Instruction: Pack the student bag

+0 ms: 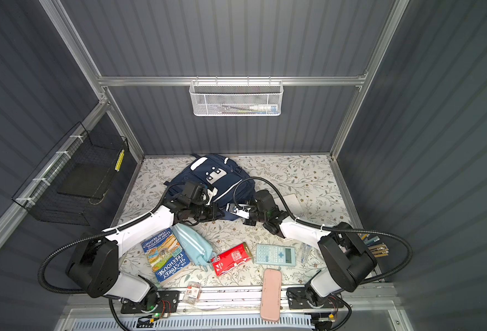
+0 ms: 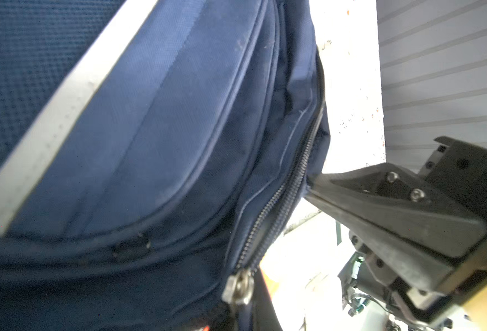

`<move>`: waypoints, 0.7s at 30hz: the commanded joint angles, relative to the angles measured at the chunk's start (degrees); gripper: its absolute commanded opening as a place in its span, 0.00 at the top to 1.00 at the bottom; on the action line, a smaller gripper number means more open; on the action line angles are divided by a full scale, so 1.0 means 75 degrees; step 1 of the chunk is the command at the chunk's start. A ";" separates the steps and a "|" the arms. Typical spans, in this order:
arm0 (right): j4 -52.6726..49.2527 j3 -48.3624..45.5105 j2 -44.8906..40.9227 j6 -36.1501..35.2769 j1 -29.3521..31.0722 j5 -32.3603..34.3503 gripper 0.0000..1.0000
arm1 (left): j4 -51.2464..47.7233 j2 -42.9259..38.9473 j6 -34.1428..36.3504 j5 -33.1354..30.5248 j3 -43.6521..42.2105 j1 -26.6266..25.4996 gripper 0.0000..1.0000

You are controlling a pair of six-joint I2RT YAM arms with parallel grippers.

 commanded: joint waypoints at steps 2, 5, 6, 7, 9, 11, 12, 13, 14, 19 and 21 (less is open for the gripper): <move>-0.0350 -0.0205 -0.0475 0.0100 -0.0613 0.0271 0.71 | 0.0180 -0.0278 -0.0190 0.0550 -0.0327 0.0326 1.00; -0.0069 0.0062 -0.0331 0.0105 -0.0543 -0.0479 0.50 | 0.0286 -0.0462 -0.0331 0.0691 -0.0144 0.0163 1.00; -0.0127 0.0210 -0.0187 0.0081 -0.0520 -0.0659 0.47 | 0.0215 -0.0505 -0.0332 0.0686 -0.0049 0.0136 1.00; -0.0287 0.0436 -0.0020 0.0023 -0.0470 -0.0721 0.46 | 0.0154 -0.0561 -0.0335 0.0707 0.0027 0.0140 1.00; -0.0627 0.0811 0.0313 -0.0141 -0.0281 -0.0839 0.44 | 0.0135 -0.0638 -0.0337 0.0747 0.0098 0.0107 1.00; -0.0899 0.1099 0.0536 -0.0269 -0.0056 -0.0972 0.43 | 0.0133 -0.0678 -0.0362 0.0747 0.0092 0.0038 1.00; -0.1011 0.1225 0.0639 -0.0255 0.0037 -0.1142 0.42 | 0.0153 -0.0675 -0.0387 0.0765 0.0100 -0.0013 1.00; -0.1197 0.1401 0.0740 -0.0232 0.0110 -0.1291 0.42 | 0.0130 -0.0674 -0.0384 0.0773 0.0108 -0.0079 1.00; -0.1375 0.1573 0.0840 -0.0209 0.0183 -0.1327 0.41 | 0.0104 -0.0662 -0.0372 0.0767 0.0144 -0.0127 1.00; -0.1964 0.2270 0.1520 -0.0176 0.0337 -0.1427 0.44 | 0.0143 -0.0640 -0.0387 0.0733 0.0193 -0.0320 1.00; -0.2183 0.2449 0.1726 -0.0223 0.0336 -0.1441 0.54 | 0.0147 -0.0670 -0.0392 0.0721 0.0185 -0.0323 1.00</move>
